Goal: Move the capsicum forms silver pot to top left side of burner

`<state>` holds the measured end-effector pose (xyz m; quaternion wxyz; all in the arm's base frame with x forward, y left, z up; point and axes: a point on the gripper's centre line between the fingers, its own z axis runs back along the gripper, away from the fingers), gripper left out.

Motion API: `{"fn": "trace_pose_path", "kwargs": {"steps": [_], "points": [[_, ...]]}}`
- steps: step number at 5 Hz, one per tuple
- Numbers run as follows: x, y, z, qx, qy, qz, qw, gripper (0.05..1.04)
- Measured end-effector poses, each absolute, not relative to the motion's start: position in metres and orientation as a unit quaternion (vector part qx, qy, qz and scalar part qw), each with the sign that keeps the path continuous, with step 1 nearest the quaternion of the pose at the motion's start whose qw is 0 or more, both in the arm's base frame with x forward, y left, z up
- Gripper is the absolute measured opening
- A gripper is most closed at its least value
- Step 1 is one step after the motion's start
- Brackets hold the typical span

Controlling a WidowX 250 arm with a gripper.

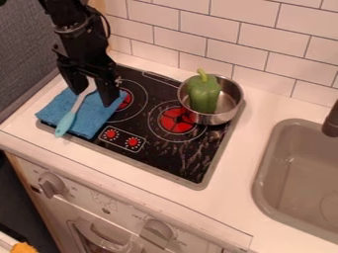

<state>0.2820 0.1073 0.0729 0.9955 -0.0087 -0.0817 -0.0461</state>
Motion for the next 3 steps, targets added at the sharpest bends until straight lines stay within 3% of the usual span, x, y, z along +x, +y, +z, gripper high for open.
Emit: {"fn": "trace_pose_path", "kwargs": {"steps": [1,3], "points": [[0.281,0.105,0.064,-0.017,-0.064,-0.044,0.997,1.001],[0.336,0.068,0.078,-0.006,-0.039,-0.081,0.996,1.001]]}}
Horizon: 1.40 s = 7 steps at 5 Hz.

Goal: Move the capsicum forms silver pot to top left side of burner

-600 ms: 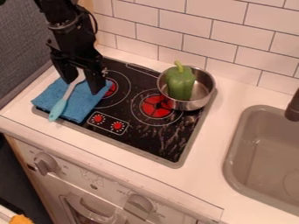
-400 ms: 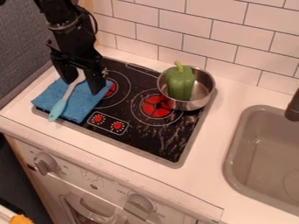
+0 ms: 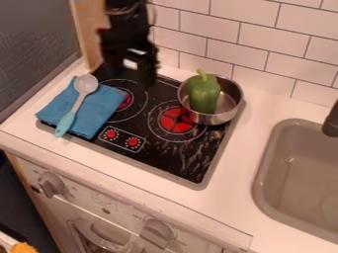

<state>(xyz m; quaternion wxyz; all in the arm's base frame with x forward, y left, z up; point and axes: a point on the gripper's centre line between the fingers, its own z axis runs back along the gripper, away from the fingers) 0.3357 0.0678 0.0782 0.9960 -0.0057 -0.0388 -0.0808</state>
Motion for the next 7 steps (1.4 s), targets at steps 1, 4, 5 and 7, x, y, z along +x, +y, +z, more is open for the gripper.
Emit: {"fn": "trace_pose_path", "kwargs": {"steps": [1,4,5,7], "points": [[0.366,0.042,0.090,-0.001,-0.056,-0.095,0.994,1.001],[0.382,0.007,0.088,0.005,-0.076,-0.118,0.990,1.001],[0.384,0.003,0.075,-0.006,-0.070,-0.119,0.990,1.001],[0.386,0.002,0.069,-0.006,-0.069,-0.119,0.990,0.655]]}}
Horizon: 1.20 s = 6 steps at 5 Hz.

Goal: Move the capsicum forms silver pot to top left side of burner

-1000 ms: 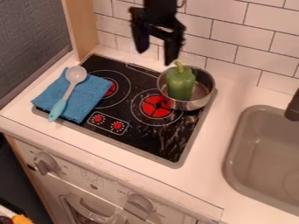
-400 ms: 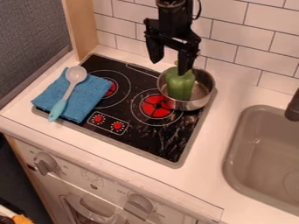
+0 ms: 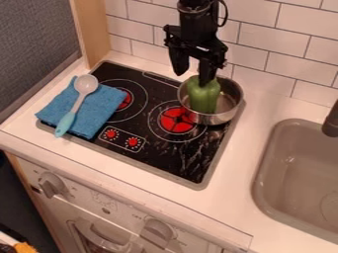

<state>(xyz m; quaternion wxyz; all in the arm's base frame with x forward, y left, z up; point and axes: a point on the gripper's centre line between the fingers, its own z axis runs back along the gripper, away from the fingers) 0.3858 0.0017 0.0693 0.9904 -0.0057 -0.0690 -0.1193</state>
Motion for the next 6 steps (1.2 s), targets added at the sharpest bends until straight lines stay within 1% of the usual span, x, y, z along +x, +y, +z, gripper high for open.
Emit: {"fn": "trace_pose_path", "kwargs": {"steps": [1,2,3,4,5,6], "points": [[0.386,-0.002,0.070,-0.003,-0.069,-0.129,0.989,0.356],[0.386,-0.002,0.069,-0.001,-0.068,-0.130,0.989,0.209],[0.386,-0.002,0.071,0.000,-0.067,-0.132,0.989,0.197],[0.395,0.004,0.083,-0.002,-0.080,-0.129,0.988,0.197],[0.408,0.043,0.120,-0.013,-0.133,-0.073,0.988,0.197],[0.404,0.091,0.130,-0.012,-0.150,-0.010,0.989,0.196]]}}
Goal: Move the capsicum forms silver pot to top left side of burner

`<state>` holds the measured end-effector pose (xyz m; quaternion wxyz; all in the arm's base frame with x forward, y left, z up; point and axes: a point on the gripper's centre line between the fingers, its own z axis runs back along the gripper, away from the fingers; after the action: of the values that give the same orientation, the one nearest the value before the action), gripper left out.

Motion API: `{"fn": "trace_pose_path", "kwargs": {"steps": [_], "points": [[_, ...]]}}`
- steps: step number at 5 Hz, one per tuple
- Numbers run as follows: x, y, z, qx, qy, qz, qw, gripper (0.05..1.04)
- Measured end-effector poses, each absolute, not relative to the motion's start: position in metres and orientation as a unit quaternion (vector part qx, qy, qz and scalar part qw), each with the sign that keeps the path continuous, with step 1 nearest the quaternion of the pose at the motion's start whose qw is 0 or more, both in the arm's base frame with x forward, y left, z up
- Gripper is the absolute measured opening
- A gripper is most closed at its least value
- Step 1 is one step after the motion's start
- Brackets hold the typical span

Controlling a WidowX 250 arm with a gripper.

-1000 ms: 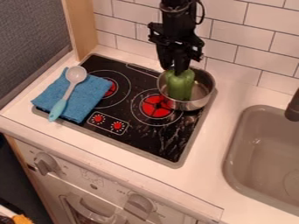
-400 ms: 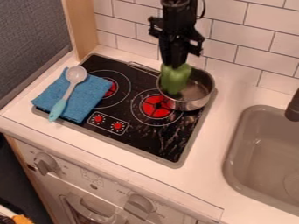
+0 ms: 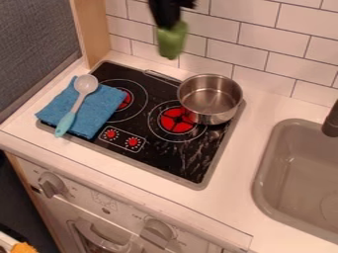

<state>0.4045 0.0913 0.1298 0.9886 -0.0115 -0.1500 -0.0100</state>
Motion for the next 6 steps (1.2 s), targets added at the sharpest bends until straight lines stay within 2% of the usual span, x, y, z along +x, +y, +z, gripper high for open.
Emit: {"fn": "trace_pose_path", "kwargs": {"steps": [1,2,4,5,6], "points": [[0.406,0.117,0.126,-0.017,-0.145,0.024,0.989,0.196],[0.402,0.140,0.105,-0.016,-0.115,0.049,0.992,0.196],[0.398,0.145,0.079,-0.021,-0.071,0.052,0.996,0.181],[0.395,0.151,0.078,-0.022,-0.065,0.059,0.996,0.232],[0.396,0.151,0.080,-0.025,-0.066,0.056,0.996,0.509]]}}
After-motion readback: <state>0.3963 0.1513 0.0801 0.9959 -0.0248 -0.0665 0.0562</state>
